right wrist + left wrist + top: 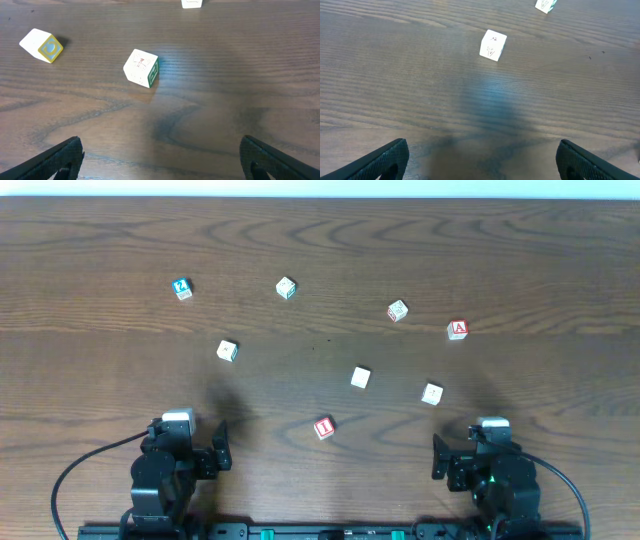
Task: Spell out Ai2
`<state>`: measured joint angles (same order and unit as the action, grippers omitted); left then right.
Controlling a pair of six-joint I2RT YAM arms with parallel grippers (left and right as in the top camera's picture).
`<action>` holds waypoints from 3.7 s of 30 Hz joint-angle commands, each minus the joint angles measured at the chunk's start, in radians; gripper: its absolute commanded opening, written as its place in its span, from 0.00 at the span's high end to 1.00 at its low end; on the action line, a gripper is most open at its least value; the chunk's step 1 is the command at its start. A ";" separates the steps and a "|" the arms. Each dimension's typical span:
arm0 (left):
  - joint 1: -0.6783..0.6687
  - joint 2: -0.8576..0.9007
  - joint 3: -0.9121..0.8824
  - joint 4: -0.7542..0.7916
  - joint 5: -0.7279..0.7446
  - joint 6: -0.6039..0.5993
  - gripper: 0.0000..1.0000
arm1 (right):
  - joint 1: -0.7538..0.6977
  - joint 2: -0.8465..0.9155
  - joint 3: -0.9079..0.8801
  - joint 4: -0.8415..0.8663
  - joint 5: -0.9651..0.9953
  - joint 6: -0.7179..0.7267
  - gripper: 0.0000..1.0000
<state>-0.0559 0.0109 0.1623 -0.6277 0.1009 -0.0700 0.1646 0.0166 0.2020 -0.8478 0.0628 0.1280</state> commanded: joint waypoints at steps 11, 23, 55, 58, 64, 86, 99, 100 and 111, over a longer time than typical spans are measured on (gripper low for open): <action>0.005 -0.006 -0.005 0.000 0.000 0.011 0.05 | -0.007 -0.011 -0.011 -0.001 -0.003 -0.010 0.01; 0.005 -0.006 -0.005 0.000 0.000 0.011 0.05 | -0.007 -0.011 -0.011 -0.001 -0.003 -0.010 0.01; 0.005 -0.006 -0.005 0.000 0.000 0.011 0.05 | -0.007 -0.011 -0.011 -0.001 -0.003 -0.010 0.01; 0.005 -0.006 -0.005 0.000 0.000 0.011 0.05 | -0.007 -0.011 -0.011 -0.001 -0.003 -0.010 0.01; 0.005 -0.006 -0.005 0.000 0.000 0.011 0.05 | -0.007 -0.011 -0.011 0.177 -0.143 0.223 0.01; 0.005 -0.006 -0.005 0.000 0.000 0.011 0.05 | 0.079 0.421 0.092 0.497 -0.817 0.493 0.01; 0.005 -0.006 -0.005 0.000 0.000 0.011 0.05 | 0.568 1.215 0.525 0.302 -0.283 0.304 0.01; 0.005 -0.006 -0.005 0.000 0.000 0.011 0.05 | 0.590 1.262 0.546 0.302 -0.257 0.304 0.01; 0.005 -0.006 -0.005 0.000 0.000 0.011 0.05 | 0.726 1.546 0.684 0.291 -0.013 0.301 0.06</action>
<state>-0.0547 0.0101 0.1619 -0.6277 0.1009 -0.0700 0.8616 1.5436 0.8654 -0.5568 -0.0360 0.4461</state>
